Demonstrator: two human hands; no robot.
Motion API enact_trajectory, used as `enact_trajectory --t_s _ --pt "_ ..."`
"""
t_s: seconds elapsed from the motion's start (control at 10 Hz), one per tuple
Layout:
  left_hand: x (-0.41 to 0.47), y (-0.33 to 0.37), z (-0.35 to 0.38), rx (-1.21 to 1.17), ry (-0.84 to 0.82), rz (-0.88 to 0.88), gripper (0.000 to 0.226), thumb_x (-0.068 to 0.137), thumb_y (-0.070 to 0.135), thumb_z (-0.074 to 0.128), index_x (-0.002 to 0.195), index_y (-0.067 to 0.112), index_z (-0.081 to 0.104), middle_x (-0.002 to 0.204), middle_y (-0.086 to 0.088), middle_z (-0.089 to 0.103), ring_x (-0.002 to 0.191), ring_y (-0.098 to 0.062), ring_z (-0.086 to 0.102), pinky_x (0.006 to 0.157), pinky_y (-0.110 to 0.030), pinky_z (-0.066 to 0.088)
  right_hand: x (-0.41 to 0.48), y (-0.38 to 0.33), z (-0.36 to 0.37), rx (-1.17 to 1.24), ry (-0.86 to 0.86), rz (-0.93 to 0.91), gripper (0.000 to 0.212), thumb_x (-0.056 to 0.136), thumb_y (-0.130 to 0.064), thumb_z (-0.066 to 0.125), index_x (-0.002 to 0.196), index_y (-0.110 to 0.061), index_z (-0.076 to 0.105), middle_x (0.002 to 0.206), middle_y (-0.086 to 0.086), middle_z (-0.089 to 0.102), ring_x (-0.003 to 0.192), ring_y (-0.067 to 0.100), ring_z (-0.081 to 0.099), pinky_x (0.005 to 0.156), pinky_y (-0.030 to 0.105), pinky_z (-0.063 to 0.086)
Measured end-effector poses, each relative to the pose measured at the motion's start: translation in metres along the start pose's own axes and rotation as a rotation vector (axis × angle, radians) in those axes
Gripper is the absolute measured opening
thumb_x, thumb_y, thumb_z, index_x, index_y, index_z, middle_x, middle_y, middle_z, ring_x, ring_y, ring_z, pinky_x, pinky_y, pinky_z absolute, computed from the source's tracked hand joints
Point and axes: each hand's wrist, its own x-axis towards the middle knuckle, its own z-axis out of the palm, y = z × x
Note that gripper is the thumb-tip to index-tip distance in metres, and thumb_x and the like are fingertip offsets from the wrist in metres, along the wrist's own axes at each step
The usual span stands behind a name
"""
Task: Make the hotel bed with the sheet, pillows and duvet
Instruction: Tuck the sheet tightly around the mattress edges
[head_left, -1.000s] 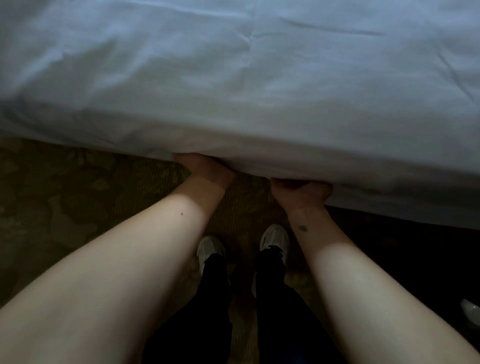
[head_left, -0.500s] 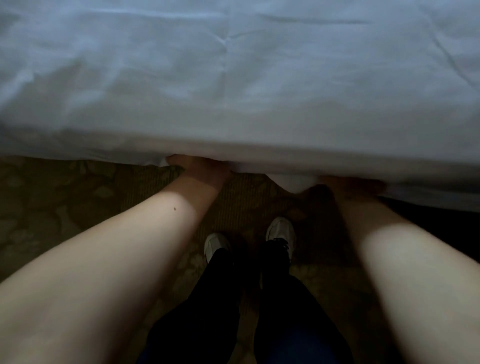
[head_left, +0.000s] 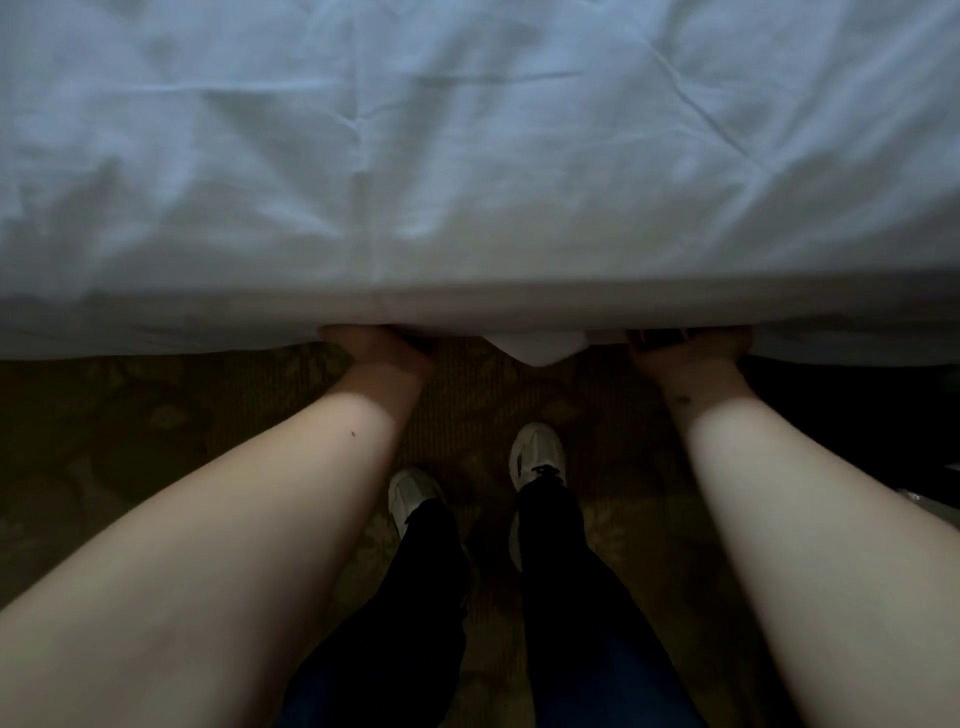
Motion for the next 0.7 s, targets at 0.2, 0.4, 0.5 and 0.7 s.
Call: enact_trajectory --t_s 0.2,0.4,0.5,0.7 --pt "-0.011 -0.038 0.009 -0.137 0.004 -0.055 0.066 0.09 0.063 0.027 0.137 0.023 0.051 0.136 -0.012 0.055 0.122 -0.037 0.051 0.098 -0.052 0.044 0.005 0.008 -0.018 -0.127 0.005 0.117 0.049 0.101 -0.042 0.026 0.129 -0.011 0.052 0.137 0.015 0.053 0.127 0.03 0.051 0.1 0.043 0.043" --pt "0.002 -0.068 0.01 -0.143 -0.003 -0.034 0.053 0.094 0.05 0.035 0.133 0.02 0.055 0.131 -0.013 0.057 0.118 -0.035 0.055 0.1 -0.05 0.045 0.01 0.04 -0.038 -0.452 -0.142 0.285 0.039 0.103 -0.032 0.03 0.13 -0.012 0.05 0.144 0.013 0.047 0.131 0.03 0.047 0.103 0.045 0.038" --pt "0.008 -0.079 0.02 -0.091 0.003 0.012 0.052 0.095 0.049 0.033 0.134 0.021 0.055 0.133 -0.011 0.056 0.121 -0.036 0.052 0.104 -0.053 0.041 0.026 0.051 -0.045 -0.539 -0.228 0.381 0.028 0.096 -0.03 0.045 0.11 -0.008 0.056 0.146 0.016 0.044 0.133 0.033 0.043 0.099 0.048 0.039" --pt "0.029 -0.11 0.015 1.075 0.219 0.259 0.05 0.105 0.023 0.031 0.145 -0.007 0.027 0.154 -0.019 0.028 0.141 -0.029 0.029 0.11 -0.007 0.013 0.072 0.049 -0.039 -0.587 -0.451 0.416 0.021 0.094 -0.021 0.044 0.104 -0.006 0.055 0.108 0.016 0.059 0.093 0.031 0.057 0.079 0.048 0.047"
